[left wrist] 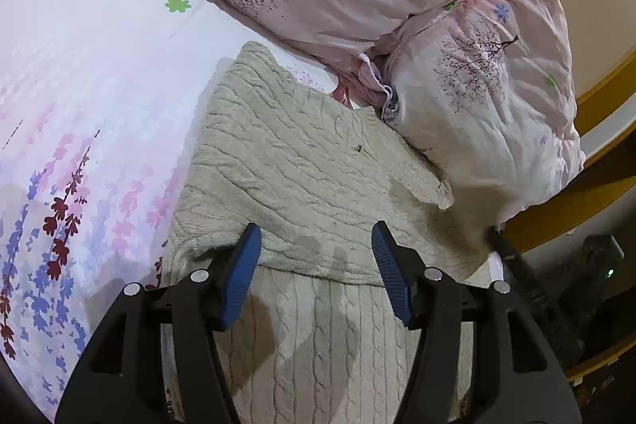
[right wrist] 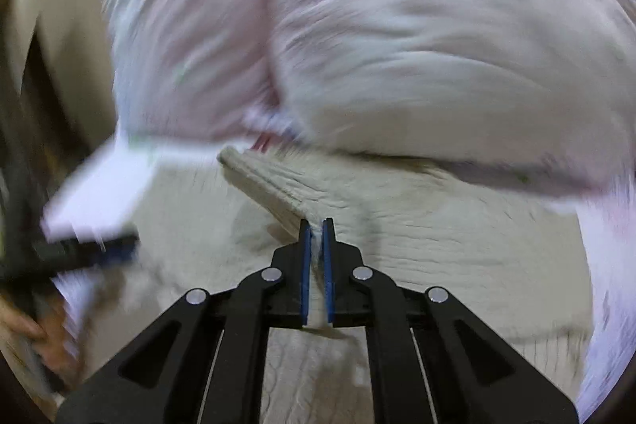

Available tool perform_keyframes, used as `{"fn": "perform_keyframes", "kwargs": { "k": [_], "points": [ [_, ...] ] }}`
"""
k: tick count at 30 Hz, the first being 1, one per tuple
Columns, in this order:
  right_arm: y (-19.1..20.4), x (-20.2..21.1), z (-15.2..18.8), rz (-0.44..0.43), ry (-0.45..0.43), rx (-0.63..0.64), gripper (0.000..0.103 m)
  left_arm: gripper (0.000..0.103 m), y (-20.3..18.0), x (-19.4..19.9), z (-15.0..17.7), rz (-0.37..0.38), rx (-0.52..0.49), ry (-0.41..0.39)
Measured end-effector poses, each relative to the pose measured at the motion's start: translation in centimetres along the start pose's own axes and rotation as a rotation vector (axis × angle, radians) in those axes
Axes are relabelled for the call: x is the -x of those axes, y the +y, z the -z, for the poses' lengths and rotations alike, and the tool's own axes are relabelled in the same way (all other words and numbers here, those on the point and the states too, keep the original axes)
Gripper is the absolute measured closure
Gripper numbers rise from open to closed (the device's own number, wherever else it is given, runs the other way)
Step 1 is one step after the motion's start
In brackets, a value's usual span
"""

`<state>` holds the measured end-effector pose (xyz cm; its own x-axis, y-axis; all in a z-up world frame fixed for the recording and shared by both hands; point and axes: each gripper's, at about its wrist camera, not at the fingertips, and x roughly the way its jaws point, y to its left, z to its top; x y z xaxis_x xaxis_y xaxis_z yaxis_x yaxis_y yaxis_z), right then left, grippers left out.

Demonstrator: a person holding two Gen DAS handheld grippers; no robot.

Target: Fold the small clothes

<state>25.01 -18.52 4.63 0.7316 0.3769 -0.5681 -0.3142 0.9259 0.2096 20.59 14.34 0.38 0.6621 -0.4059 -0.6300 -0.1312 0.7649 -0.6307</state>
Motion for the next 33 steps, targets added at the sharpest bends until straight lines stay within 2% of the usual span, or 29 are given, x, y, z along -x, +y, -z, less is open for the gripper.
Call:
{"fn": "perform_keyframes", "kwargs": {
  "k": [2,3,5,6,7,9,11,15,17,18,19,20,23,24,26,33],
  "points": [
    [-3.4,1.1,0.5,0.003,-0.011,-0.154,0.097,0.043,-0.1,0.0,0.0,0.003,0.0,0.001],
    [-5.5,1.2,1.2,-0.003,0.011,-0.244,0.096,0.043,-0.1,0.0,0.0,0.007,0.0,0.002],
    [-8.9,0.3,2.9,-0.029,0.1,-0.387,0.087,0.041,-0.1,0.0,0.1,0.01,-0.003,0.004],
    [-10.0,0.1,3.6,-0.045,0.122,-0.436,0.078,0.041,-0.2,0.1,0.1,0.016,-0.002,0.005],
    [-11.1,-0.2,4.0,-0.065,0.143,-0.488,0.066,0.04,-0.2,0.1,0.1,0.017,-0.003,0.006],
    [-13.2,-0.4,4.9,-0.143,0.156,-0.607,0.055,0.04,-0.3,0.3,0.3,0.024,-0.007,0.013],
    [-14.2,-0.5,5.1,-0.186,0.157,-0.657,0.055,0.038,-0.3,0.5,0.4,0.03,-0.012,0.017],
    [-15.2,-1.0,4.9,-0.18,0.158,-0.682,0.063,0.038,-0.4,0.7,0.6,0.024,-0.026,0.024],
    [-15.4,-1.9,4.4,-0.163,0.169,-0.676,0.076,0.038,-0.4,0.7,0.6,0.024,-0.027,0.027],
    [-15.4,-2.3,4.3,-0.139,0.191,-0.664,0.089,0.038,-0.5,0.7,0.6,0.022,-0.028,0.026],
    [-15.4,-2.5,4.2,-0.125,0.2,-0.652,0.095,0.038,-0.5,0.8,0.5,0.022,-0.029,0.026],
    [-15.2,-2.4,4.2,-0.121,0.194,-0.638,0.095,0.038,-0.6,0.8,0.5,0.022,-0.029,0.027],
    [-14.2,0.0,3.4,-0.077,0.07,-0.556,0.096,0.037,-0.6,0.8,0.5,0.025,-0.035,0.023],
    [-13.8,1.2,3.2,-0.043,0.023,-0.523,0.096,0.037,-0.6,0.8,0.5,0.028,-0.038,0.025],
    [-13.8,2.2,3.4,0.011,-0.006,-0.496,0.096,0.037,-0.7,0.7,0.7,0.031,-0.044,0.028],
    [-15.3,0.4,5.4,0.07,0.11,-0.555,0.096,0.037,-0.3,-0.1,0.9,0.017,-0.04,0.043]
  ]
}}
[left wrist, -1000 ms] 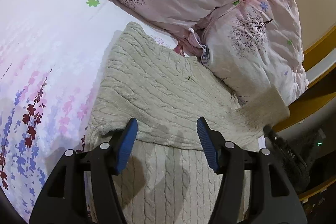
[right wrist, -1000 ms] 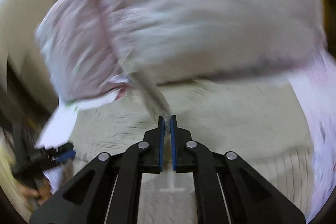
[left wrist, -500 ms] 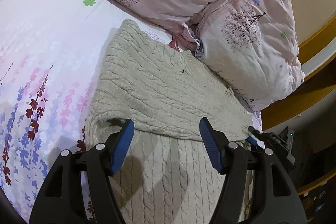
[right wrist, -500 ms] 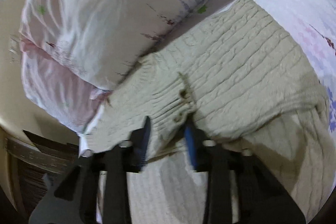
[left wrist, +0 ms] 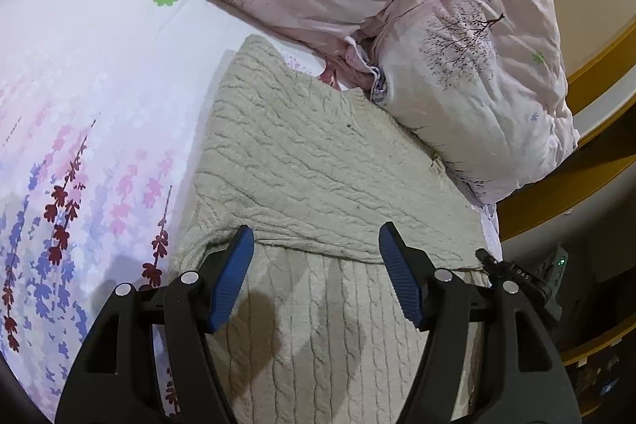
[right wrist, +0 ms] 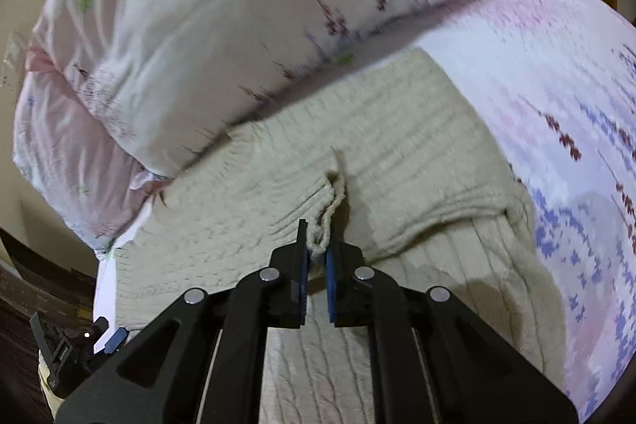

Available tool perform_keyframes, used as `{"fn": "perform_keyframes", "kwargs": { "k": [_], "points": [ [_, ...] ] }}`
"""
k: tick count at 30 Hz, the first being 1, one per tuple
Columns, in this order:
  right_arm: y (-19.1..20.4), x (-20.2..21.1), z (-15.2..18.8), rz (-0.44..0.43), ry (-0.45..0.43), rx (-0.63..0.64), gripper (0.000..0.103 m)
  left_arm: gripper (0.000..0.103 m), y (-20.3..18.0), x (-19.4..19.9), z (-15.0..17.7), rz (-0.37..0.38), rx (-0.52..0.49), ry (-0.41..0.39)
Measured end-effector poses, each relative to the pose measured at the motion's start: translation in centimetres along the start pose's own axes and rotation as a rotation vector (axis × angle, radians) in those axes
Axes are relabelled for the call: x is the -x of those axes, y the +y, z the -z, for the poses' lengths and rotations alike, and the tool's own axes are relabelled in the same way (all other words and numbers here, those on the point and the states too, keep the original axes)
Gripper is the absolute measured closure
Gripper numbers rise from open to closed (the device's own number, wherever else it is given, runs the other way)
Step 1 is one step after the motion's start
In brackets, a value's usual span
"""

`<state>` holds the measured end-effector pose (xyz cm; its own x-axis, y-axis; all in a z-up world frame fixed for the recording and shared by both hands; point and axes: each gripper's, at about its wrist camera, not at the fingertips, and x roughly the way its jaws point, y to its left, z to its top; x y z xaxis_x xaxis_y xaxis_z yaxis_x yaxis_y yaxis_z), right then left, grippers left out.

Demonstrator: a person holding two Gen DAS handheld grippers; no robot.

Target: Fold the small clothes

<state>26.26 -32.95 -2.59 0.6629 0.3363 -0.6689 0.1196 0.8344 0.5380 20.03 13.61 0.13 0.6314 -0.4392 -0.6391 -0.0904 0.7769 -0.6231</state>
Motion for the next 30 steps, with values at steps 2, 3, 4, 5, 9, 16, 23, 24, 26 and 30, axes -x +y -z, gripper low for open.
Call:
{"fn": "perform_keyframes", "kwargs": {
  "k": [2,3,4,5,9,16,23,24,26,30],
  "points": [
    [0.0,-0.7,0.0,0.024,0.022,0.0,0.096,0.037,0.0,-0.1,0.1,-0.004,-0.003,0.002],
    [0.1,-0.6,-0.1,0.029,0.033,0.007,0.094,0.037,0.0,-0.1,0.2,-0.006,-0.006,0.002],
    [0.0,-0.3,-0.2,0.025,0.046,0.007,0.092,0.037,0.0,0.1,0.3,-0.006,-0.007,0.004],
    [0.0,0.0,-0.2,0.02,0.051,0.004,0.085,0.037,0.0,0.3,0.5,-0.002,-0.008,0.009],
    [-1.1,4.1,0.4,-0.007,0.028,0.042,0.043,0.037,-0.2,2.8,2.2,0.028,-0.062,0.015],
    [-5.7,10.7,3.7,-0.063,0.056,0.107,0.041,0.034,0.7,8.4,7.5,0.012,-0.139,0.051],
    [-11.2,14.1,8.9,-0.092,0.127,0.053,0.043,0.035,2.7,11.4,13.5,0.06,-0.052,0.064],
    [-11.7,14.2,9.7,-0.115,0.144,0.042,0.048,0.037,2.8,11.5,14.0,0.07,-0.044,0.064],
    [-12.2,14.6,11.0,-0.168,0.156,0.031,0.051,0.039,2.7,11.9,15.1,0.088,-0.026,0.053],
    [-12.1,14.9,13.0,-0.255,0.209,0.027,0.064,0.044,2.5,12.3,16.8,0.138,-0.006,0.064]
  ]
}}
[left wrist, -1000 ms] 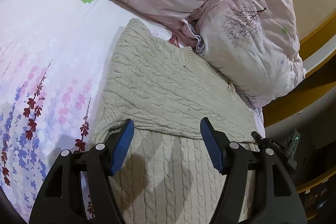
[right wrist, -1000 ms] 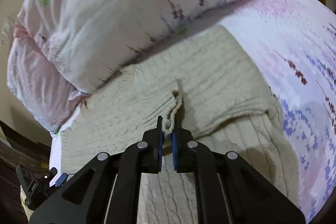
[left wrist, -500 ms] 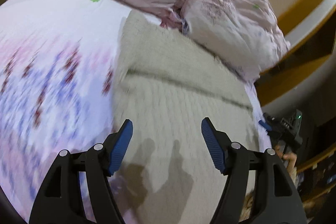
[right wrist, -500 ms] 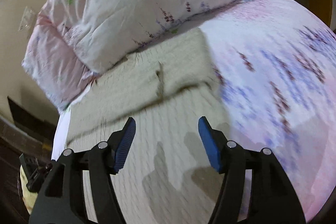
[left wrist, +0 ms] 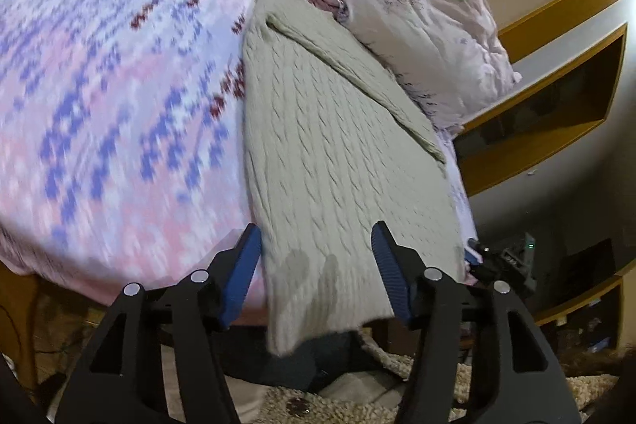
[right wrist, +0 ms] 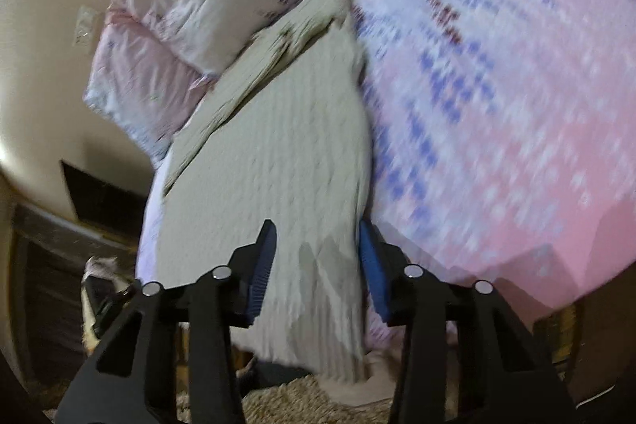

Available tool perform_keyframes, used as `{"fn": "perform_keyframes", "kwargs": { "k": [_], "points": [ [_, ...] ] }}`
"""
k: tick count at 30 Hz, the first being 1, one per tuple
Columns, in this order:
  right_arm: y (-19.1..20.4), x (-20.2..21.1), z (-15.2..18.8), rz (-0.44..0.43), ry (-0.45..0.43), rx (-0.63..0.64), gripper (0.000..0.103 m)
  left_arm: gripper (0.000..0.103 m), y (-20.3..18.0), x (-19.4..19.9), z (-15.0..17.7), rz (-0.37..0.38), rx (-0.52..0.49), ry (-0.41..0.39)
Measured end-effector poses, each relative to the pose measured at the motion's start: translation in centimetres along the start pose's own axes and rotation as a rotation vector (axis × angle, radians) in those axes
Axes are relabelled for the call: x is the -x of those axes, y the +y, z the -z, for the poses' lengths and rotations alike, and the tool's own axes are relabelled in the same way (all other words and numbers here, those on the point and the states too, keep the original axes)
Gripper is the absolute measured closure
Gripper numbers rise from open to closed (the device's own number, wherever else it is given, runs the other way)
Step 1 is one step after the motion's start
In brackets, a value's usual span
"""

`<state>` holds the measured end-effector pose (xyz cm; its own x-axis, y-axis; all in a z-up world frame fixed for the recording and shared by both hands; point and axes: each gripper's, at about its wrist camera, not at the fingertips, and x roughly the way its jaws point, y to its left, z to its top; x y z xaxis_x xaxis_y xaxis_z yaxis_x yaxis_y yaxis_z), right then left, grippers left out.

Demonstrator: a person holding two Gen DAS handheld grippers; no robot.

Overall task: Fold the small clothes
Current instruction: 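Grasp the sweater hem with both grippers, then lift the hem with both grippers and fold it toward the collar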

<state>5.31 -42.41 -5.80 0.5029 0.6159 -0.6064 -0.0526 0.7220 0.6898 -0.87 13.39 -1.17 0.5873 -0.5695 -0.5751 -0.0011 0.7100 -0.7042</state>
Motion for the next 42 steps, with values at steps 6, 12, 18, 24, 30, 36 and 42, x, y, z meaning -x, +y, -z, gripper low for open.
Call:
{"fn": "perform_keyframes", "kwargs": {
  "k": [6,12,18,24,30,36,42],
  "points": [
    [0.8,-0.3,2.3,-0.063,0.056,0.038,0.076,0.052,-0.4,0.2,2.1,0.051,0.019,0.015],
    [2.4,-0.1,3.3,-0.065,0.062,0.113,0.08,0.063,-0.8,-0.3,3.2,0.086,0.029,0.043],
    [3.0,-0.2,3.9,-0.006,0.058,0.187,0.092,0.09,-0.6,-1.6,3.4,0.07,0.061,0.082],
    [5.7,2.2,3.4,0.092,-0.119,0.351,0.095,0.096,-2.6,-0.2,1.8,0.012,-0.035,0.013],
    [8.8,4.2,2.6,0.167,-0.318,0.509,0.095,0.098,-4.4,0.7,-1.7,-0.103,-0.133,-0.093],
    [11.9,4.0,0.9,0.261,-0.463,0.622,0.095,0.098,-6.7,1.1,-6.1,-0.197,-0.227,-0.202],
    [14.2,3.6,-1.6,0.321,-0.556,0.682,0.096,0.098,-9.4,1.1,-9.9,-0.252,-0.33,-0.291]
  ]
}}
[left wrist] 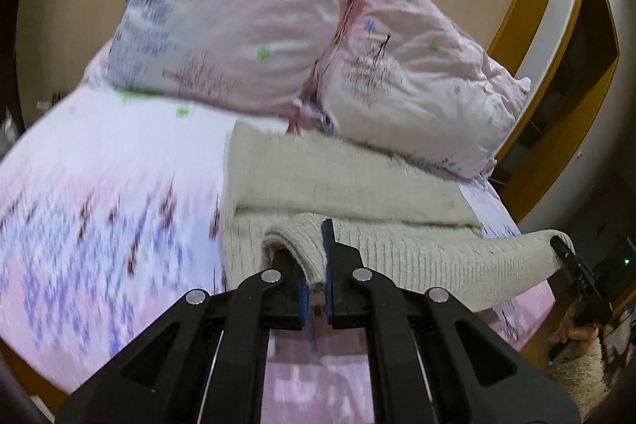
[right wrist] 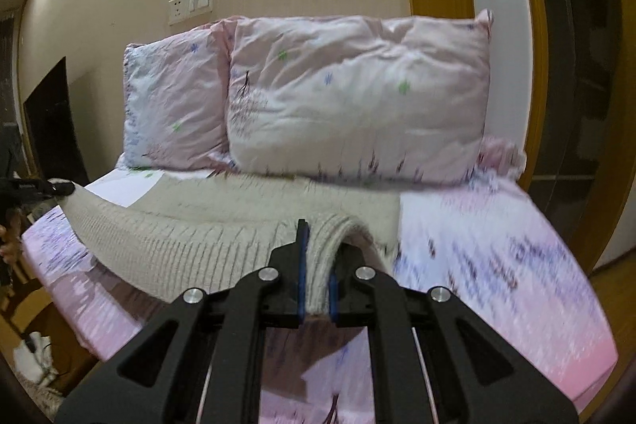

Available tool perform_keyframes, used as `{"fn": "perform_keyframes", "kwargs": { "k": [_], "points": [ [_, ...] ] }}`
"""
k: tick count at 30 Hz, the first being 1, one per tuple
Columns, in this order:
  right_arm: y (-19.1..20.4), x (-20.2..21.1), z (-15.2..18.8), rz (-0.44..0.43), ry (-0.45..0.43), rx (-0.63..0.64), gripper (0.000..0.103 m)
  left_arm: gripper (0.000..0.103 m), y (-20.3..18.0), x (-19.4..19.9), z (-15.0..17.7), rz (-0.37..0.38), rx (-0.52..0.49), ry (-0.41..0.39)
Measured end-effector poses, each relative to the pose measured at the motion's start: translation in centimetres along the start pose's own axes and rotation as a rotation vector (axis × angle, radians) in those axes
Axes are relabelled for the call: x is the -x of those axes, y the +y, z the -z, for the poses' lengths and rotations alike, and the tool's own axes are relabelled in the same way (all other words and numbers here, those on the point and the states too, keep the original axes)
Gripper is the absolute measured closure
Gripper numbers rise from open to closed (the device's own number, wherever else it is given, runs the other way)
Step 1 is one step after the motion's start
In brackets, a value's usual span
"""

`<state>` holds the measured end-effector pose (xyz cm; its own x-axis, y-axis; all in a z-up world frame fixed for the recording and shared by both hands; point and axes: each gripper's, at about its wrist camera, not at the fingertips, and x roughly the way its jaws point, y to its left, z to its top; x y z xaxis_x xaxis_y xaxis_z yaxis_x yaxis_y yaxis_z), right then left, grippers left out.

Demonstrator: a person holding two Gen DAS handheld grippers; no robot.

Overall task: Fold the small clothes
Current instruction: 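Lift the hem with both grippers and fold it toward the collar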

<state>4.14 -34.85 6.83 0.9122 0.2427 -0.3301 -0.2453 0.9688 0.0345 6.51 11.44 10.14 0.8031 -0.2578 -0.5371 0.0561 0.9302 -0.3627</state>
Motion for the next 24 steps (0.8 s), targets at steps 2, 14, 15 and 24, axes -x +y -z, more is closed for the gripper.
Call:
{"fn": "perform_keyframes", "kwargs": {
  "k": [2,14,15,24],
  "points": [
    [0.0,-0.8,-0.9,0.017,-0.015,0.009,0.096,0.098,-0.5,-0.5,-1.3,-0.016,-0.034,-0.02],
    [-0.6,-8.2,-6.6,0.088,-0.047,-0.006,0.096,0.098,-1.3,-6.5,-9.0,-0.047,-0.101,-0.102],
    [-0.9,-9.3,-6.8,0.089,-0.038,-0.024,0.096,0.098,-1.1,-7.3,-9.4,-0.047,-0.095,-0.1],
    [-3.9,-20.6,-4.3,0.093,0.207,-0.203,0.096,0.098,3.6,-17.9,-9.4,-0.031,0.089,0.044]
  ]
}}
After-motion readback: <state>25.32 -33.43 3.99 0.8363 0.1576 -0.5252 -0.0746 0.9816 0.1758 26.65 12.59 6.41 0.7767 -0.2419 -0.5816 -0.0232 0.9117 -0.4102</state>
